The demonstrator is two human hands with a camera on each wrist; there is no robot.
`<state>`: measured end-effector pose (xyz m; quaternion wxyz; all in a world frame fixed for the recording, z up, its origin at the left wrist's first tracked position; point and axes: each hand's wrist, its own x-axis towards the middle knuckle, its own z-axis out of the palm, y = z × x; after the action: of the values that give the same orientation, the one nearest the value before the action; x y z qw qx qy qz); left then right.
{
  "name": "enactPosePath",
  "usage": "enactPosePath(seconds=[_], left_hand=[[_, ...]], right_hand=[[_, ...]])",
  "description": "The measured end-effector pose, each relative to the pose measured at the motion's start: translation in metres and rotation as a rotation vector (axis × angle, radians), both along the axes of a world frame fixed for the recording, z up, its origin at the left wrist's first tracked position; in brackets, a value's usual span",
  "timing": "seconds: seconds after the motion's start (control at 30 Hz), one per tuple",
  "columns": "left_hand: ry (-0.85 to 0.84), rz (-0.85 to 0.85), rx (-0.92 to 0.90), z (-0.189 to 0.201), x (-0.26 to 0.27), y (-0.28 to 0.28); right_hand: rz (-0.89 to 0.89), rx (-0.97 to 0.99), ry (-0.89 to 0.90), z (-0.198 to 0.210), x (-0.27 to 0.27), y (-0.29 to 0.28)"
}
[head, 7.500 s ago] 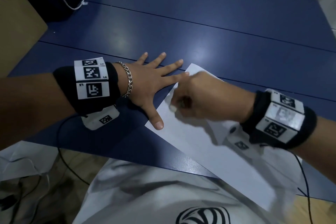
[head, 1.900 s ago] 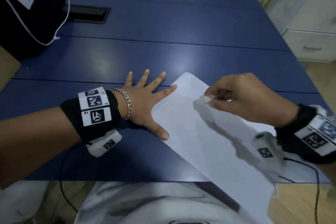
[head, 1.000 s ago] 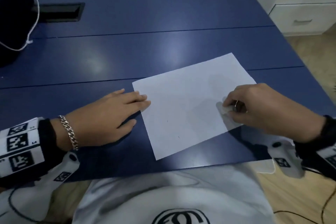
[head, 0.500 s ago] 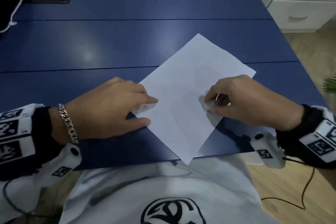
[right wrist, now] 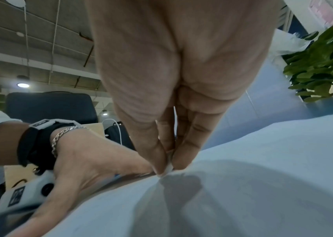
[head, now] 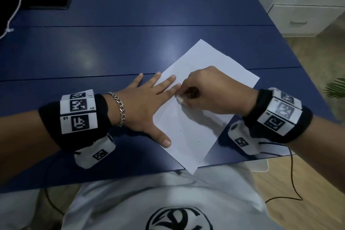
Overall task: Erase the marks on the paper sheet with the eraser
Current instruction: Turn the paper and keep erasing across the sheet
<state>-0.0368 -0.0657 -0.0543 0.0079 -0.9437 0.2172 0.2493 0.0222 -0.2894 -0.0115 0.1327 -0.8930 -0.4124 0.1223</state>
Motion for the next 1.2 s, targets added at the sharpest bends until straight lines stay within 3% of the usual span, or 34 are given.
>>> enactPosePath(seconds=[0.13,0.27,0.47,0.67,0.8,0.9,1.03,1.2], left_hand=[[0.003,0.009,0.003,0.000,0.000,0.001],[0.007,0.011,0.013,0.001,-0.001,0.000],[0.009,0.006,0.021,0.003,-0.001,-0.001],[0.034,0.024,0.022,0.005,0.000,0.000],[0.036,0.021,0.022,0.004,0.001,-0.001],[0.043,0.009,0.025,0.005,0.001,0.001],[0.076,-0.023,0.032,0.010,0.008,0.004],[0.091,-0.014,0.039,0.011,0.007,-0.004]], right_hand=[[0.071,-0.027,-0.015,-0.002,-0.020,0.002],[0.248,-0.134,0.166,0.003,-0.048,0.000],[0.058,-0.010,-0.031,0.001,-0.004,0.004],[0.245,-0.134,0.163,0.006,-0.033,0.004],[0.097,-0.033,-0.018,0.003,0.014,0.006],[-0.007,-0.020,0.070,0.002,0.029,-0.002],[-0.013,0.004,0.098,-0.003,0.029,-0.004],[0.018,0.029,0.002,-0.005,0.024,-0.005]])
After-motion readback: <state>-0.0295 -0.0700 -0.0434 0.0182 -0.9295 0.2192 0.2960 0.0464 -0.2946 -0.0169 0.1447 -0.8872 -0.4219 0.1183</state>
